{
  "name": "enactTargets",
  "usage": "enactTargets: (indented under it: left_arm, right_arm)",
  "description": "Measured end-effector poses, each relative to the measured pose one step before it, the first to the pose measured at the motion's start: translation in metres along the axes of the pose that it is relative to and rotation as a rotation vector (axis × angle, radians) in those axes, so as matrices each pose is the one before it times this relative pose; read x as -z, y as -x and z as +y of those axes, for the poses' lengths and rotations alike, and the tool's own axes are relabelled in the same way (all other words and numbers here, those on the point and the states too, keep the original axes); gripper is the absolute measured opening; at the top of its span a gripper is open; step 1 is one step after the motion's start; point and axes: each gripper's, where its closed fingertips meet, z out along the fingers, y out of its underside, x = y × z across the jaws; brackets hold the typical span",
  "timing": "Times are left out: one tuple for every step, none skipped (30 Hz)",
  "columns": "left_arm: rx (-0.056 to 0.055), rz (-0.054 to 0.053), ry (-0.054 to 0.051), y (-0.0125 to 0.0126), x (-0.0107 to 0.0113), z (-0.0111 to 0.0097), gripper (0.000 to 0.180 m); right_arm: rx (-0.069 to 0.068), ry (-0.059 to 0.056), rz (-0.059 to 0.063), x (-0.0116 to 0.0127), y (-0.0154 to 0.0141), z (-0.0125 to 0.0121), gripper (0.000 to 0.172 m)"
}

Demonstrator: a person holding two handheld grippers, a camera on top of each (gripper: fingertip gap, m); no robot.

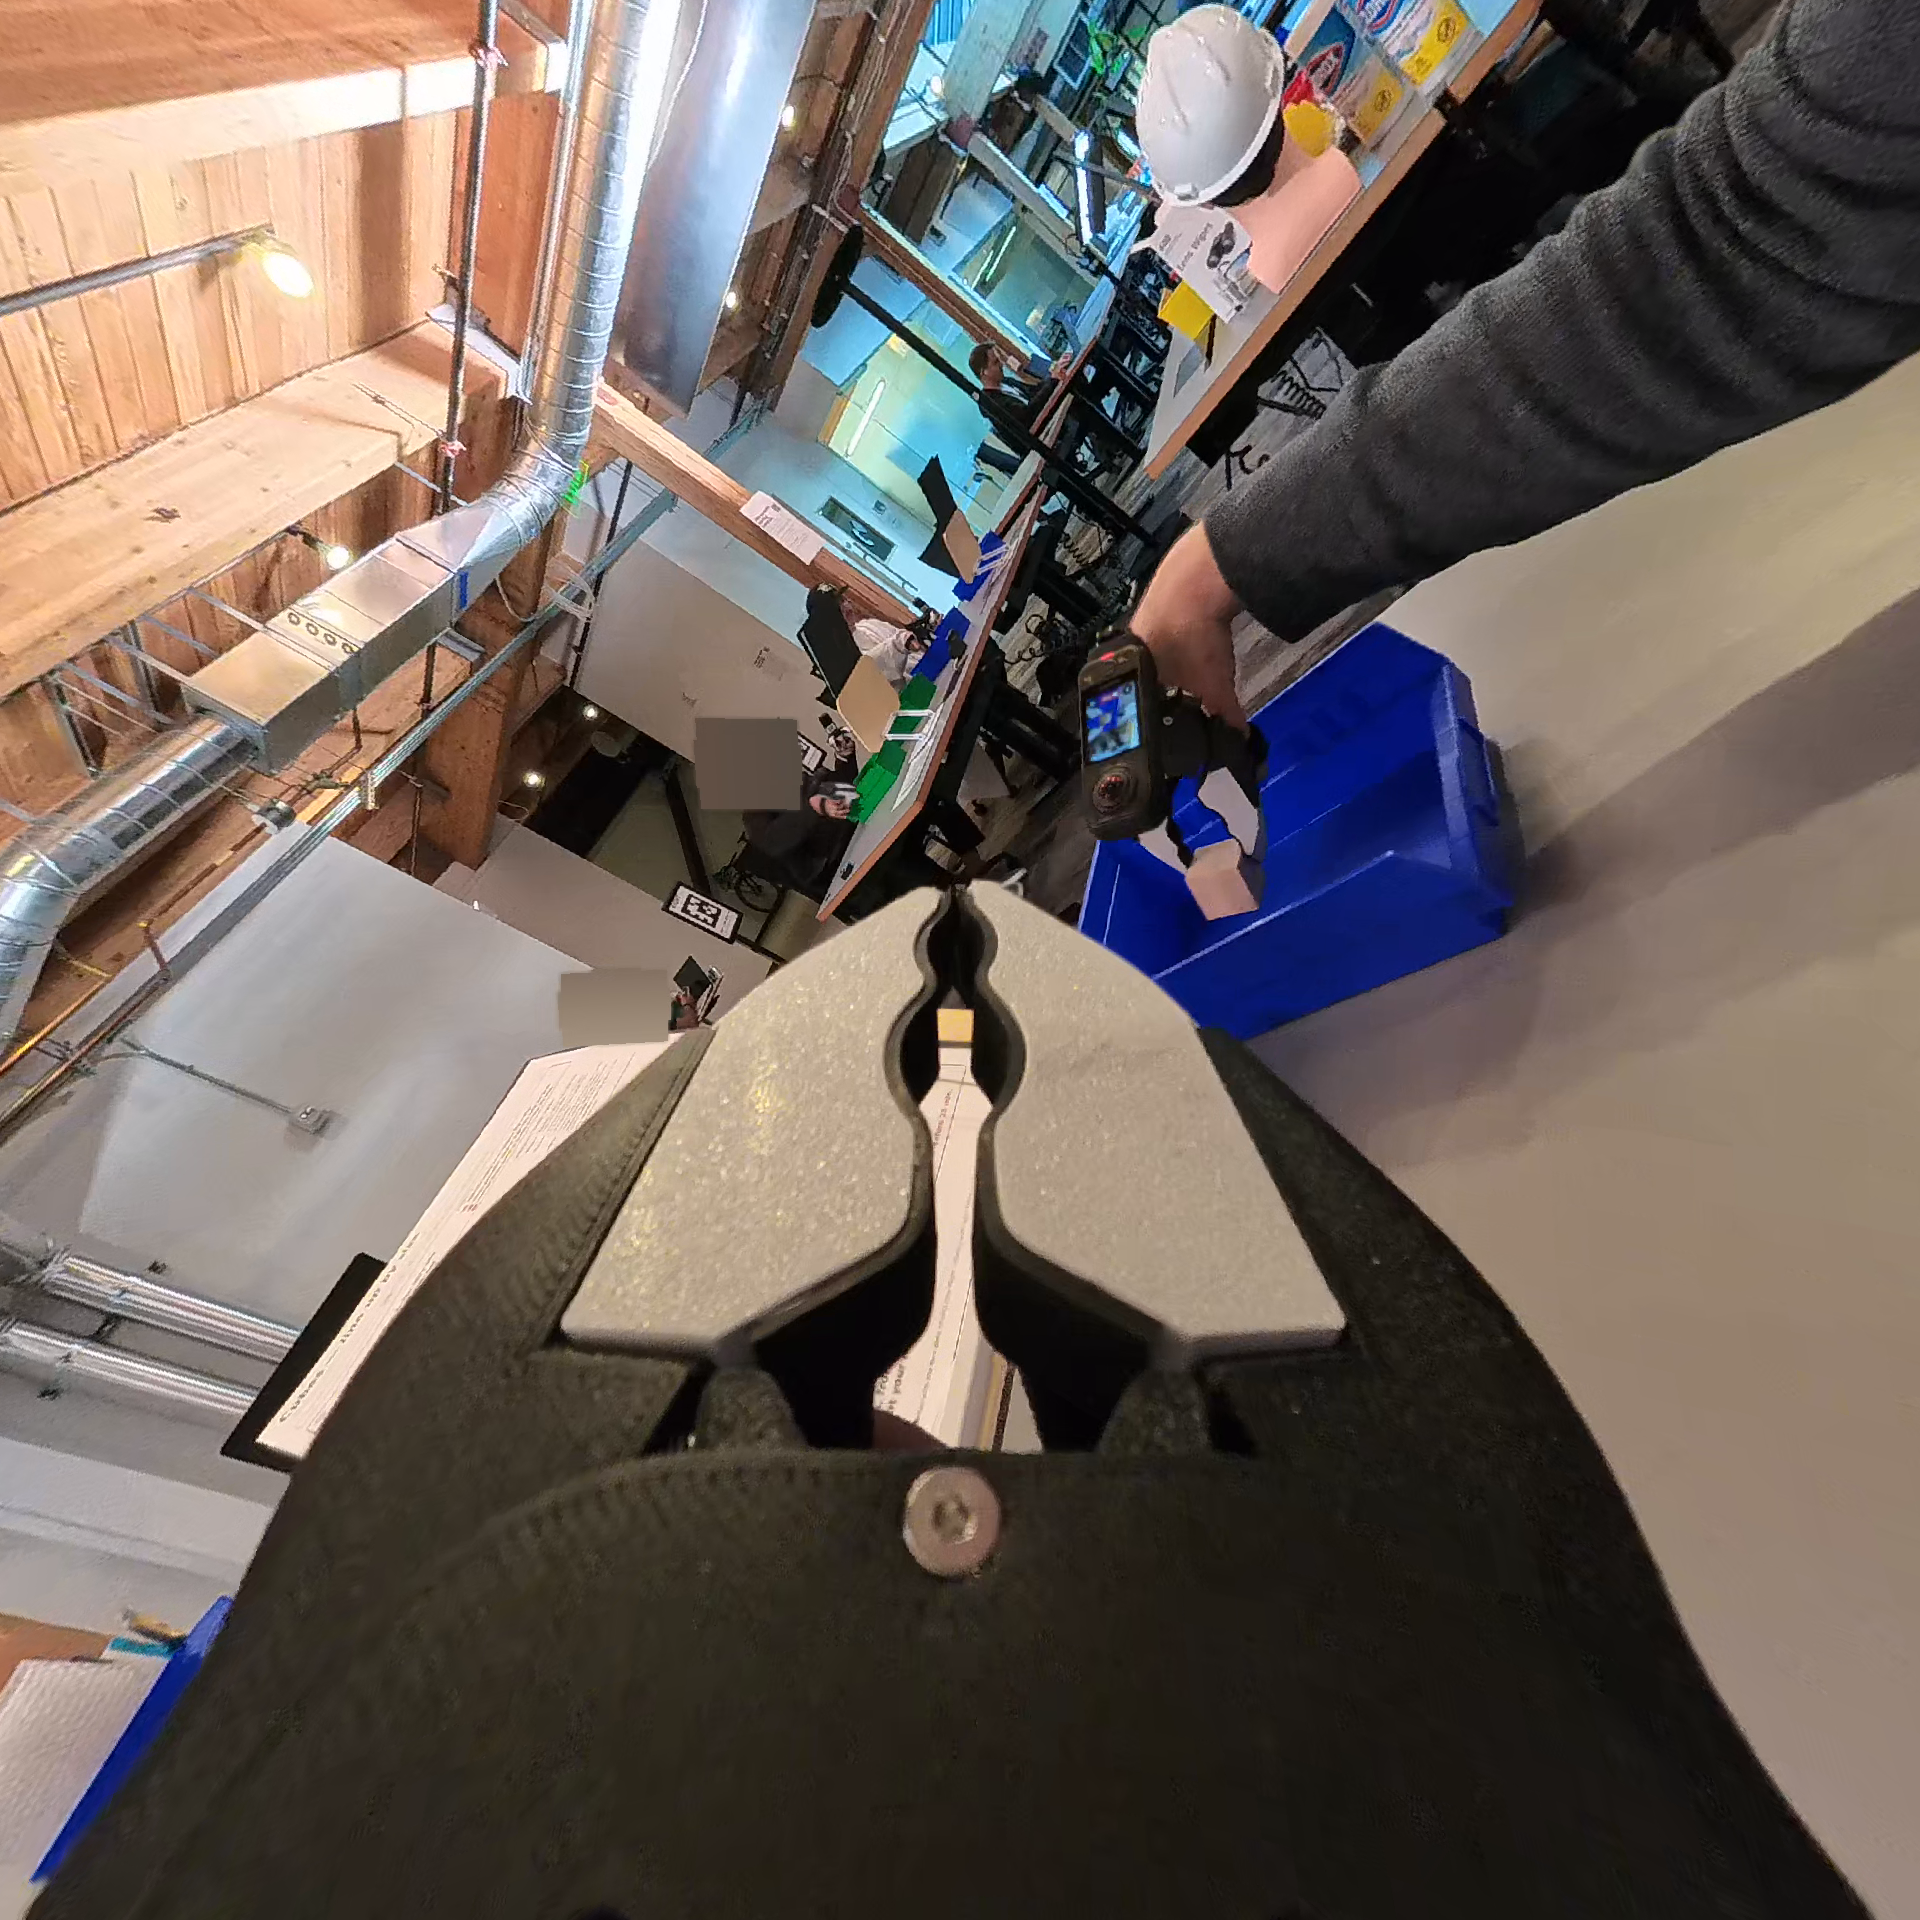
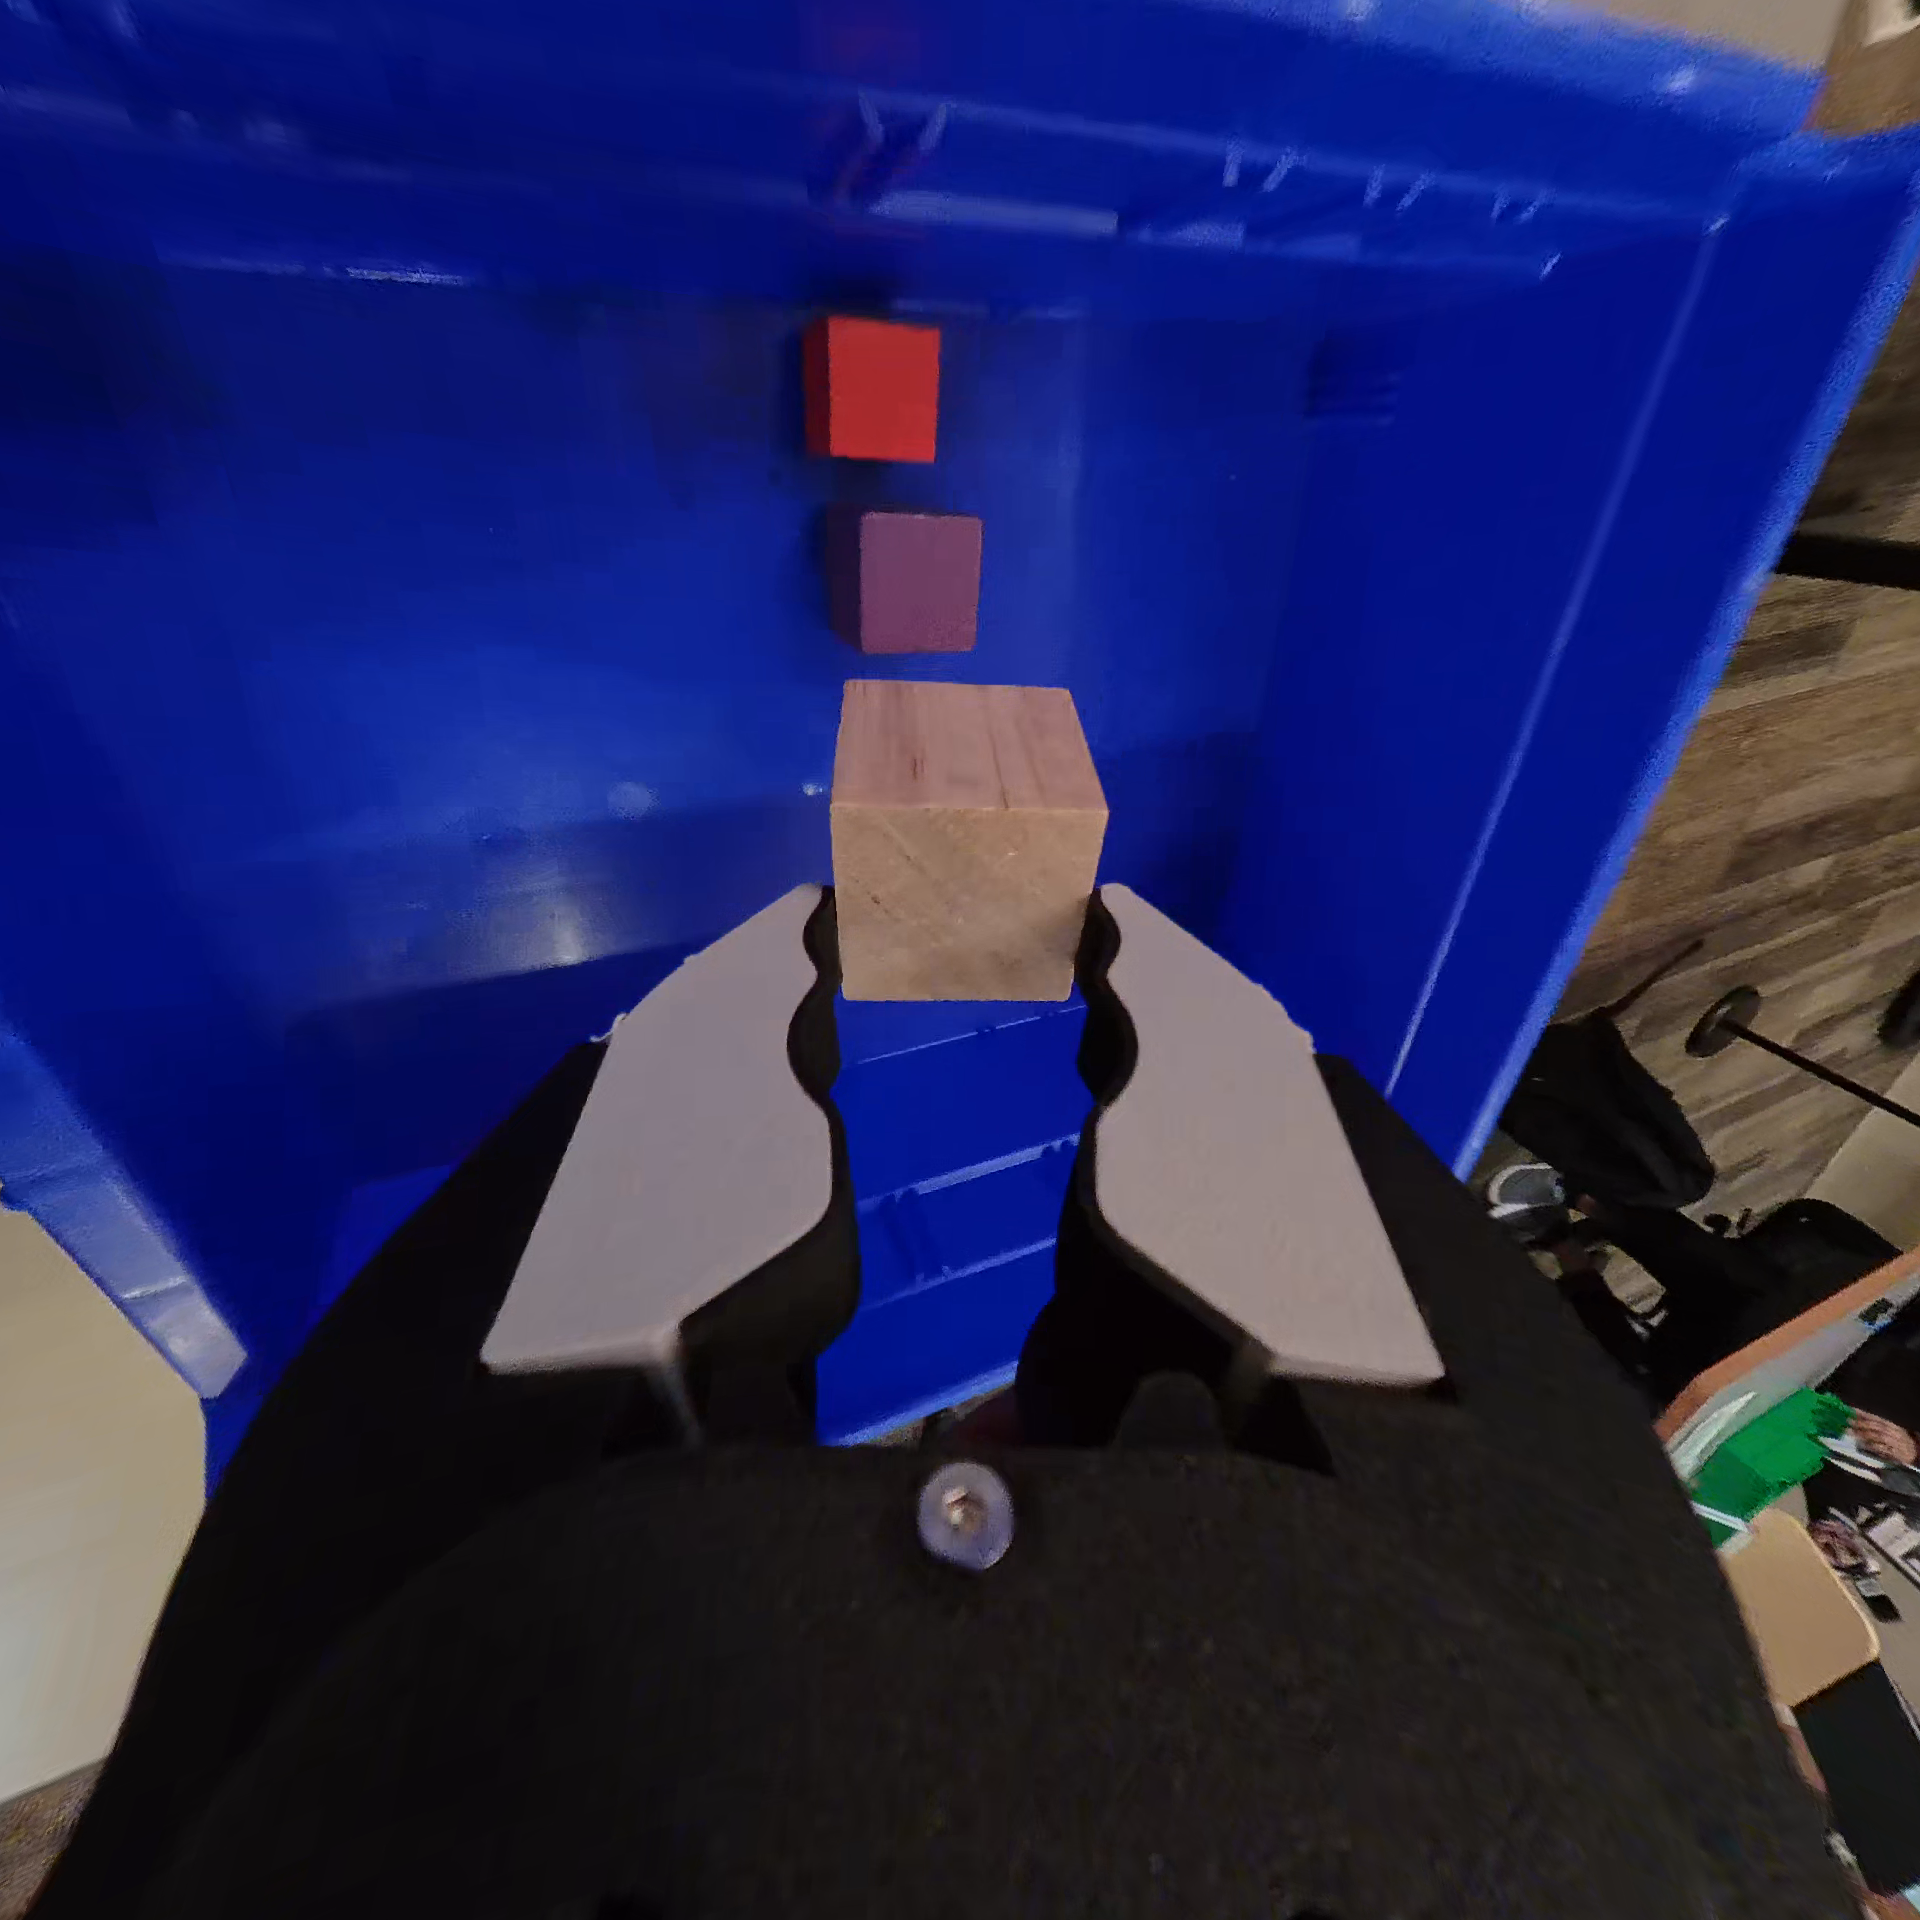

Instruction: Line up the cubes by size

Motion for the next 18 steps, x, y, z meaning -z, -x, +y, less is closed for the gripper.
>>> enactTargets:
  left_arm:
    - [0.0003, -0.0017, 0.0002, 0.0006, 0.00059, 0.00025, 0.0]
    - [0.0027, 0.0006, -0.0038, 0.00034, 0.00051, -0.00034, 0.0]
    - [0.0032, 0.0007, -0.0051, 0.00026, 0.00007, -0.00039, 0.0]
    - [0.0022, 0.0015, -0.0019, 0.00002, -0.0002, 0.0001, 0.0]
    - [0.0002, 0.0019, 0.0021, -0.00026, -0.00054, 0.00065, 0.0]
    - [-0.0011, 0.0024, 0.0041, -0.00052, -0.00061, 0.00102, 0.0]
    - [-0.0011, 0.0025, 0.0044, -0.00056, -0.00053, 0.00083, 0.0]
    - [-0.0018, 0.0013, 0.0041, -0.00036, -0.00027, 0.00077, 0.0]
    - [-0.0009, -0.0001, 0.0027, 0.00008, -0.00008, 0.00054, 0.0]
    - [0.0014, 0.0003, -0.0006, 0.00011, 0.0001, 0.00009, 0.0]
    - [0.0021, 0.0008, -0.0027, 0.00007, 0.0001, -0.00024, 0.0]
    - [0.0017, 0.0004, -0.0027, 0.00015, 0.0001, -0.00024, 0.0]
    - [0.0012, 0.0006, -0.0013, 0.00008, 0.00005, 0.0, 0.0]
    - [0.0008, 0.0007, 0.0004, 0.00003, -0.00025, 0.00029, 0.0]
    - [0.0, 0.0007, 0.0012, -0.00012, -0.00026, 0.00045, 0.0]
    - [0.0004, 0.001, 0.0009, -0.00015, -0.00035, 0.00047, 0.0]
    - [0.0007, 0.0018, 0.0014, -0.00028, -0.0006, 0.00054, 0.0]
    - [0.0001, 0.0011, 0.0018, -0.00017, -0.0005, 0.00071, 0.0]
  right_arm:
    - [0.0001, 0.0115, -0.0204, -0.00348, 0.00095, 0.0024, 0.044]
    - [0.0029, 0.0112, -0.0163, -0.00386, 0.00056, 0.00189, 0.044]
    - [0.0047, 0.0164, -0.0168, -0.00454, 0.00064, 0.00235, 0.044]
    - [0.0063, 0.0159, -0.0162, -0.0048, 0.00086, 0.00182, 0.044]
    - [0.0056, 0.0085, -0.0143, -0.0044, 0.00077, 0.00034, 0.044]
    - [0.0041, -0.0003, -0.0164, -0.00371, 0.0014, -0.00153, 0.044]
    - [0.0049, -0.0018, -0.0155, -0.00354, 0.00138, -0.00182, 0.044]
    - [0.0039, 0.0056, -0.0111, -0.00335, 0.00068, -0.00089, 0.044]
    - [0.0051, 0.0121, -0.0049, -0.00314, -0.00035, 0.00039, 0.044]
    - [0.0034, 0.0122, -0.0053, -0.00297, -0.00034, 0.00073, 0.044]
    - [0.0003, 0.0064, -0.0072, -0.00258, -0.0004, 0.00003, 0.044]
    - [-0.0002, 0.0018, -0.0079, -0.00224, -0.0001, -0.00044, 0.044]
    - [0.0004, 0.002, -0.0082, -0.00198, 0.00009, -0.00029, 0.044]
    - [0.001, 0.0067, -0.007, -0.00183, -0.00001, 0.00049, 0.044]
    - [-0.0024, 0.0033, -0.0076, -0.00075, -0.00014, 0.00035, 0.044]
    - [-0.0039, -0.0012, -0.0063, 0.00044, -0.00034, -0.00013, 0.044]
    - [0.0019, 0.009, -0.0026, -0.00025, -0.00065, 0.00123, 0.044]
    - [0.002, 0.0146, -0.0081, -0.00084, 0.00019, 0.00195, 0.044]
